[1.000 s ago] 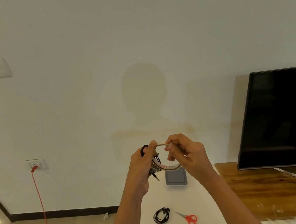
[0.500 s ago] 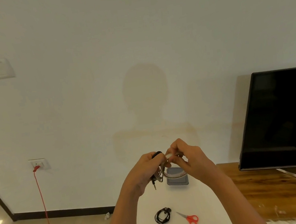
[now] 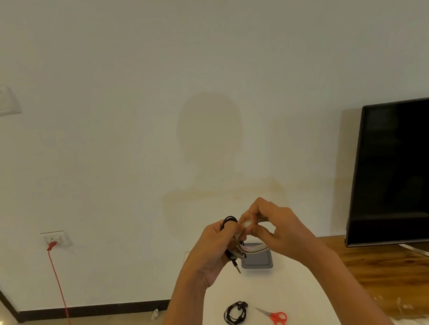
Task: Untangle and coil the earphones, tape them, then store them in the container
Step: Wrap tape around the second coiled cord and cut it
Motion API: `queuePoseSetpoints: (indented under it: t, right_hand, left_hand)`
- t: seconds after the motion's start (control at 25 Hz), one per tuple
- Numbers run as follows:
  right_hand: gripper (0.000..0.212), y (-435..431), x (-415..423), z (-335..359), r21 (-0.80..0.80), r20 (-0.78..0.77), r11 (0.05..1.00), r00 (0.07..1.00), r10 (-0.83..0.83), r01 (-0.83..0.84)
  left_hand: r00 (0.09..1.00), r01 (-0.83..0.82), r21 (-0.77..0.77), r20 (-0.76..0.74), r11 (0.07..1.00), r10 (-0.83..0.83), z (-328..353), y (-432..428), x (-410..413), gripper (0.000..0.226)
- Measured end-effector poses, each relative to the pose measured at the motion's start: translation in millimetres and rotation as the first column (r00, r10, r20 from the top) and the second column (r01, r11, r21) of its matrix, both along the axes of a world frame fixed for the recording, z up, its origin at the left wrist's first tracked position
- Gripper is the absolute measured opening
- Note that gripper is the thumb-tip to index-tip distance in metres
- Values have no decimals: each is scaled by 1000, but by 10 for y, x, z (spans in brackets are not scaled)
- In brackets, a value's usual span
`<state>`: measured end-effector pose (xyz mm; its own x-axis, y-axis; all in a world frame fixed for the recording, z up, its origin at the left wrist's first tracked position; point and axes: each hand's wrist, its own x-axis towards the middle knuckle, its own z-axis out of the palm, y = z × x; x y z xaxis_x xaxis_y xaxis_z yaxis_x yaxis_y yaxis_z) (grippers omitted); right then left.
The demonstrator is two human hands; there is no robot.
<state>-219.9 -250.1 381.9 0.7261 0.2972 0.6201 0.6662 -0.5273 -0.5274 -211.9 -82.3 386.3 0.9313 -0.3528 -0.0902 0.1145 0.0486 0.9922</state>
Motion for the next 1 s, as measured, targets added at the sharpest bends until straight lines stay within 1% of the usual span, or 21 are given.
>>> queuePoseSetpoints:
  t: [0.12,0.2,0.28,0.48,0.56,0.68,0.76,0.8,0.84,0.88,0.92,0.96,1.0]
  right_hand:
    - [36,12,-35,-16,9,-21,1000,999,30,-30]
    - [30,20,-57,-5,28,-40,999,999,36,-35]
    - [30,31,-69,18,49,-53,998,998,34,-31]
    - [30,33,-71,-2,73,-67,996,996,58,-53]
    - [34,32,-67,-15,87,-59,995,996,61,-56]
    - [37,22,-44,-15,83,-51,994,996,71,-67]
    - [35,10,-20,-19,88,-59,995,997,52,-46]
    - [35,13,-14,-27,101,-46,995,999,8,-4]
    - [33,28,-9,-41,125,-4,989,997,-77,77]
    - [28,55,-6,-65,167,40,967,979,-202,193]
    - [23,87,0,-99,234,54,921,941,-333,312]
    - [17,135,-6,-130,300,3,864,905,-425,405]
    - [12,190,-13,-164,343,-102,822,889,-447,453]
  left_hand:
    - [1000,-28,27,12,999,27,-13,-19,4,18]
    - [999,-35,21,6,999,34,-23,-14,6,19]
    - [1000,-29,9,-3,1000,29,-35,-2,13,20]
    - [1000,-30,16,-1,999,30,-34,26,20,13]
    - [999,-34,13,7,999,34,-50,26,22,15]
    - [999,-42,-3,3,999,42,-103,26,26,29]
    - [999,-31,-43,10,999,31,-115,32,14,28]
    - [999,-28,-79,12,996,30,-113,34,2,28]
    - [999,-35,-111,27,993,38,-111,34,-5,29]
    - [996,-54,-123,59,991,62,-112,30,-9,29]
    - [989,-87,-110,108,990,99,-114,17,-14,27]
    - [977,-124,-83,167,989,136,-120,-3,-17,24]
    - [961,-158,-53,222,986,166,-125,-29,-20,20]
